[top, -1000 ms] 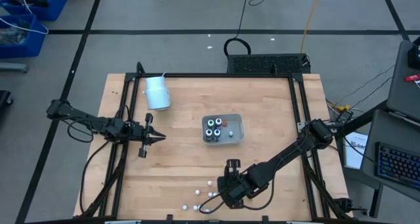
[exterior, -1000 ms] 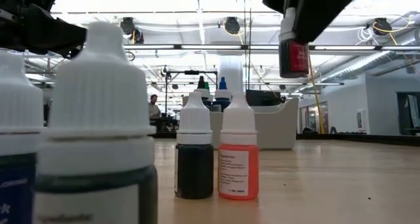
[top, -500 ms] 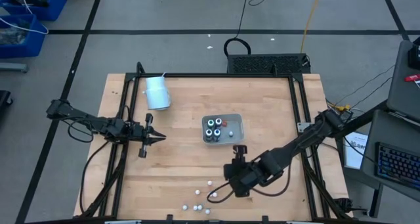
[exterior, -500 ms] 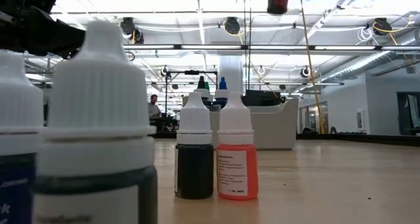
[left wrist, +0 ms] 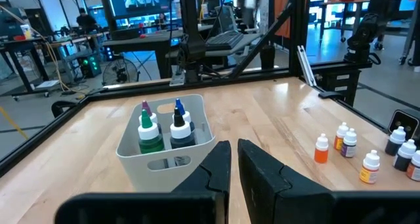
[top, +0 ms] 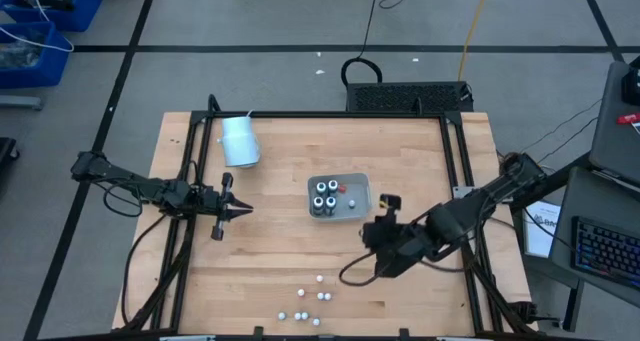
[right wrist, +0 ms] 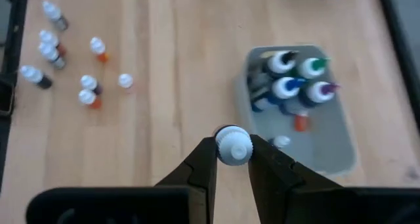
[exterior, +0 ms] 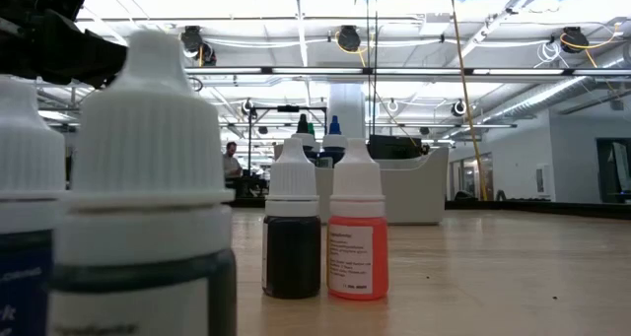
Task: Pick & Place food coloring
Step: Put the red food coloring bottle into the bin
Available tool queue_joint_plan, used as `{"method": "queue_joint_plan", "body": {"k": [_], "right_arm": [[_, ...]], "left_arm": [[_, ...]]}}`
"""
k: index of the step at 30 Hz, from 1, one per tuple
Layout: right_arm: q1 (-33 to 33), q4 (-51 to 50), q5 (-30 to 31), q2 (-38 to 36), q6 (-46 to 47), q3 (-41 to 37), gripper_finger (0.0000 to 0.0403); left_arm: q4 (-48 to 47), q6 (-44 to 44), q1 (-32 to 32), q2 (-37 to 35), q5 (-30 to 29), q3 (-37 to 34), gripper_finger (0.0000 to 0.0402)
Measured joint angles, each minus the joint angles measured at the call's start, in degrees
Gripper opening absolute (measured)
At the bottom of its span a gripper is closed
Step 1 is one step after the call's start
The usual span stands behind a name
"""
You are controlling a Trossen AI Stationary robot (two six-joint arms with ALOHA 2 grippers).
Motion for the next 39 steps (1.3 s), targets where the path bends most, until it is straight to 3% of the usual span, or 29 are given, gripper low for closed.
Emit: {"method": "queue_joint_plan", "body": {"k": [6,15,22,27,33,39], "right_arm": [[-1.3,0.4,0.3,-5.7,1.0,-5.5,0.0059],[-3.7,10.6,-1.9,-21.1,7.4,-26.7,0.0059],[-6.7,12.9,-3.0,-29.1,12.1,-39.2,0.0059],[-10.3,20.6,-3.2,-30.9,10.9,-45.8,0.0059],[-16.0,36.2,-9.8,-29.4,2.7,-50.1,0.0059],[-20.6,43.2,-16.1,-25.9,-3.0,-50.1,0.0059]], "left_arm": [[0.0,0.0,0.0,0.0,0.0,0.0,0.0035],[0.0,0.0,0.0,0.0,0.0,0.0,0.0035],[0.0,0.0,0.0,0.0,-1.5,0.0,0.0035],[0.0,0.0,0.0,0.0,-1.5,0.0,0.0035],[0.0,-0.6,0.0,0.0,-1.5,0.0,0.0035],[-0.5,-1.6,0.0,0.0,-1.5,0.0,0.0035]]}}
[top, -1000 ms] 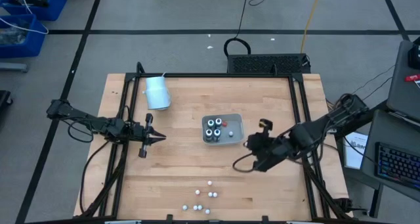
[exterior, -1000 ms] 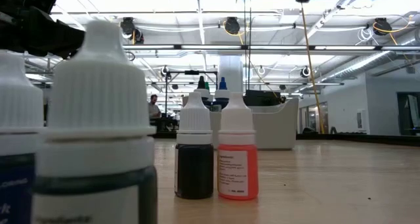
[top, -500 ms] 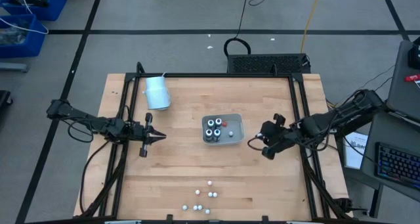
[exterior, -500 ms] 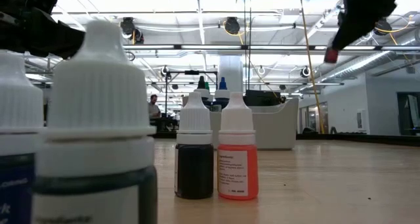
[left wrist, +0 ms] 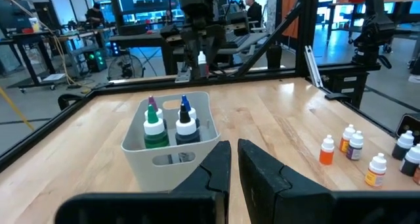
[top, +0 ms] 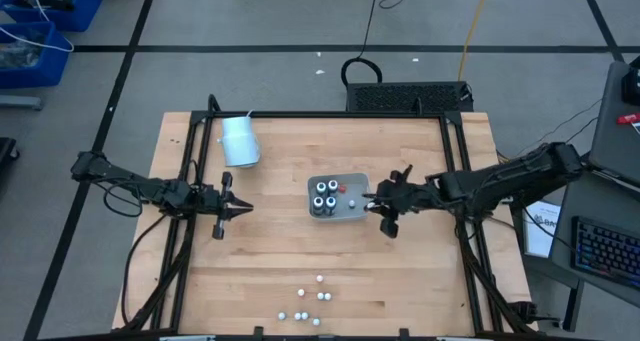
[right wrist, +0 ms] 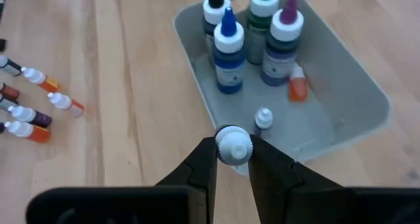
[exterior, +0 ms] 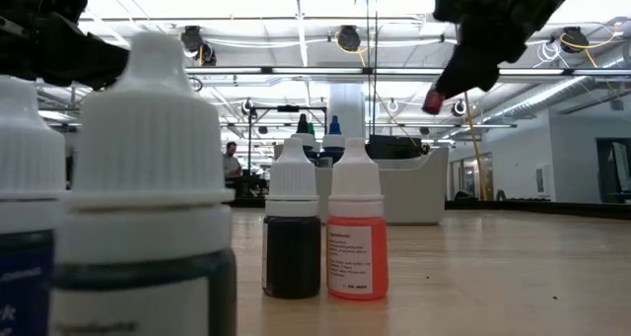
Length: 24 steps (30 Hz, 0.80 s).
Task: Pick & Place food coloring
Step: Put the red food coloring bottle into the bin
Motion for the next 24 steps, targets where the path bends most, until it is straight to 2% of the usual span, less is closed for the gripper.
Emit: {"method": "queue_joint_plan", "body": {"k": [13,20,24], "right_arm": [[-5.2,0.4,-1.9,5.3,-1.7,0.4,0.0059],[-6.9,0.4,-2.0,9.8,-6.1,6.3,0.0059],[-8.5,-2.9,-1.9,13.6,-8.6,11.1,0.0059]], "left_arm": [[-0.7,-0.2,0.0,0.0,-1.4,0.0,0.0035],[-0.7,-0.2,0.0,0.0,-1.4,0.0,0.0035],[-0.7,-0.2,0.0,0.0,-1.4,0.0,0.0035]]}}
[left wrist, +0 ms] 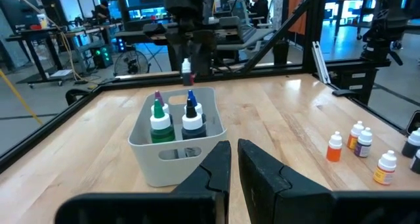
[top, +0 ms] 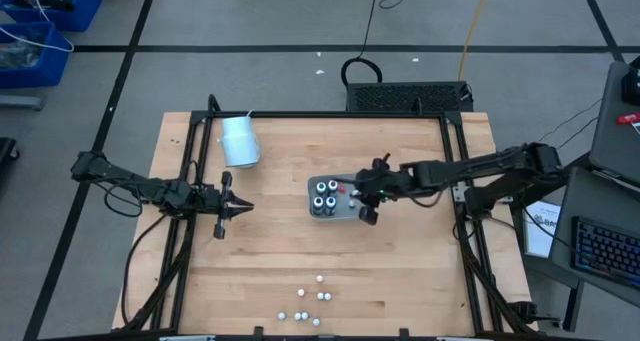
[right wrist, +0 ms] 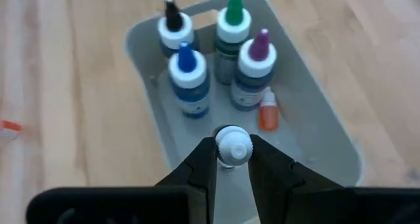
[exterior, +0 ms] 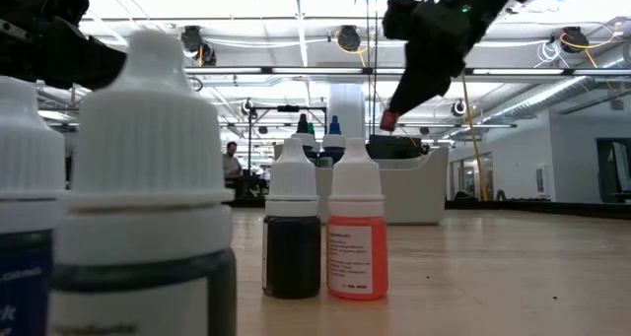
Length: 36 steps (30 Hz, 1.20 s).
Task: Pick & Place food coloring
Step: Put the red food coloring bottle into the bin
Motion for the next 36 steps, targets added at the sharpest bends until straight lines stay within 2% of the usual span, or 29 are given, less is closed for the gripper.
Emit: {"method": "queue_joint_plan", "body": {"k": [5,15,36], "right_arm": [[-2.2,-2.1,0.1,4.2,-0.2,3.6,0.0059],[-6.2,-1.8,0.1,9.6,-0.1,3.9,0.0059],[-6.6,0.0,0.0,15.1,0.0,3.8,0.0059]], "left_arm": [[0.0,0.0,0.0,0.0,0.0,0.0,0.0035],[0.0,-0.2,0.0,0.0,0.0,0.0,0.0035],[-0.4,-0.2,0.0,0.0,0.0,0.0,0.0035]]}}
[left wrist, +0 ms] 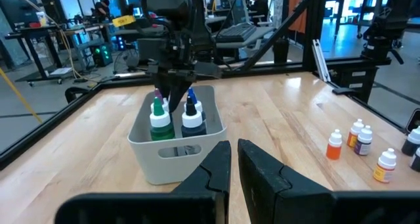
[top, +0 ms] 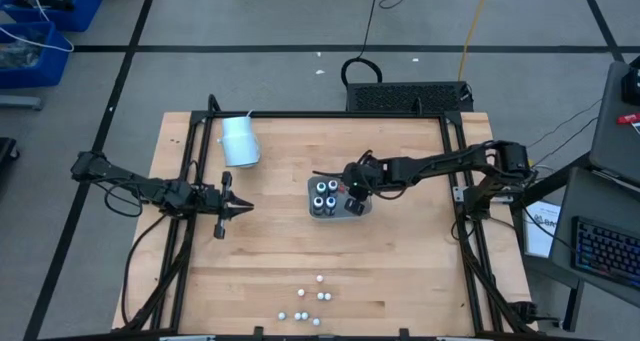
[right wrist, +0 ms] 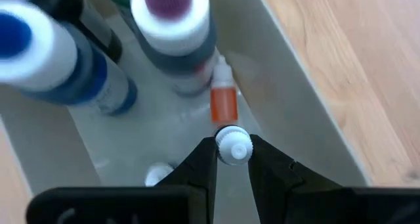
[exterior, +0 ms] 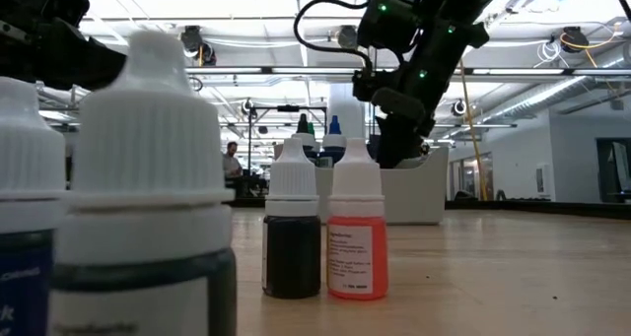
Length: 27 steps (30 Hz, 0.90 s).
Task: Pick & Place food coloring
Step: Put the red food coloring bottle into the bin
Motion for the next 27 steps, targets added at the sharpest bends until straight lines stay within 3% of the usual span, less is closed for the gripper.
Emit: {"method": "queue_joint_plan", "body": {"k": [27], "right_arm": [[0.0,3.9,-1.4,1.1,-0.2,-3.7,0.0059]], "left_arm": [[0.4,-0.5,0.0,0.0,0.0,0.0,0.0035]]}}
